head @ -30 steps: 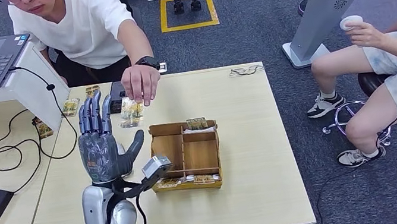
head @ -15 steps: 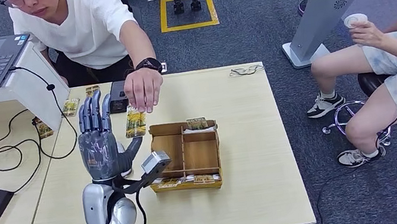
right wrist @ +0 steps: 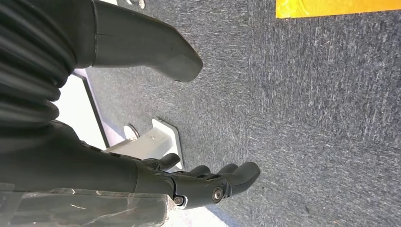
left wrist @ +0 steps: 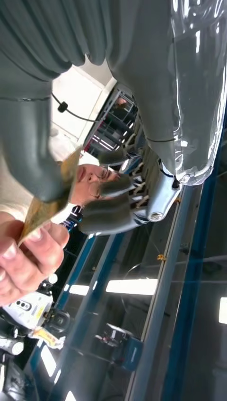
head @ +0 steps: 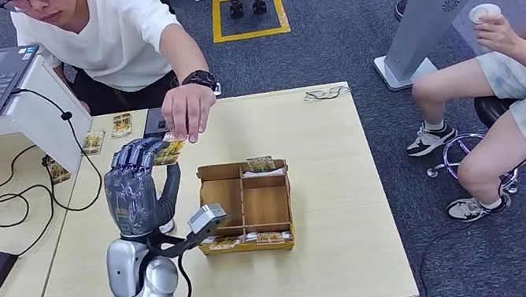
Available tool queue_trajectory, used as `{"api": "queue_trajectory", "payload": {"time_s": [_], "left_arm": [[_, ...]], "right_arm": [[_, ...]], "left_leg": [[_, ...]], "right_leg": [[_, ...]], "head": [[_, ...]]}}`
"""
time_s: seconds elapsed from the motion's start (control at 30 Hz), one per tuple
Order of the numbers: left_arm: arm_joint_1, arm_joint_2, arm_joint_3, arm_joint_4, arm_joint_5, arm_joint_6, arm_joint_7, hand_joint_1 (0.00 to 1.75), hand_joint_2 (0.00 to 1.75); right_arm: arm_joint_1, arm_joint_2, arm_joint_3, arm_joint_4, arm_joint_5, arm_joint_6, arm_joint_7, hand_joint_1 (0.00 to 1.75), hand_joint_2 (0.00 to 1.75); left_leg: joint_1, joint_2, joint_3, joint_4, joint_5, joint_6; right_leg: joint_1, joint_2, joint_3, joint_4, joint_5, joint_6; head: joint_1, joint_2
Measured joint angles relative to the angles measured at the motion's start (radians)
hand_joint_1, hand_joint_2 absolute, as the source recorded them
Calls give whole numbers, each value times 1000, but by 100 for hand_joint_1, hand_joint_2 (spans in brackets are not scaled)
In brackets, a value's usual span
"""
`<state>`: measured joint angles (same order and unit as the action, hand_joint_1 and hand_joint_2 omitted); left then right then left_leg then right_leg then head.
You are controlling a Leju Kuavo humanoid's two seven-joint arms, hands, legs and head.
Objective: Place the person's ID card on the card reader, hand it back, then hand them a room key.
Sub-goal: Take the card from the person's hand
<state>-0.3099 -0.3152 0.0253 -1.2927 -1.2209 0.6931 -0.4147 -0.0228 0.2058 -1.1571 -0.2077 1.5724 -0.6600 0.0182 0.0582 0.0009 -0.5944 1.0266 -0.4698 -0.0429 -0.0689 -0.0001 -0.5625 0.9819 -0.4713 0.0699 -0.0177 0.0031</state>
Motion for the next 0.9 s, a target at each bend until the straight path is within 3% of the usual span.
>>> {"api": "queue_trajectory", "payload": {"time_s": [0.6,0.9], "left_arm": [[9,-2,-7,-99,72,0,-94,175,175],[12,-1,-29,-153,-15,0,-64,175,175]], "right_arm": [[0,-1,0,1,-22,-14,-17,0,175],[0,-2,-1,1,-22,-11,-13,0,175]], "left_leg": [[0,0,0,0,0,0],[0,0,0,0,0,0]], "right_leg": [[0,0,0,0,0,0],[0,0,0,0,0,0]], "head": [[0,0],[0,0]]}}
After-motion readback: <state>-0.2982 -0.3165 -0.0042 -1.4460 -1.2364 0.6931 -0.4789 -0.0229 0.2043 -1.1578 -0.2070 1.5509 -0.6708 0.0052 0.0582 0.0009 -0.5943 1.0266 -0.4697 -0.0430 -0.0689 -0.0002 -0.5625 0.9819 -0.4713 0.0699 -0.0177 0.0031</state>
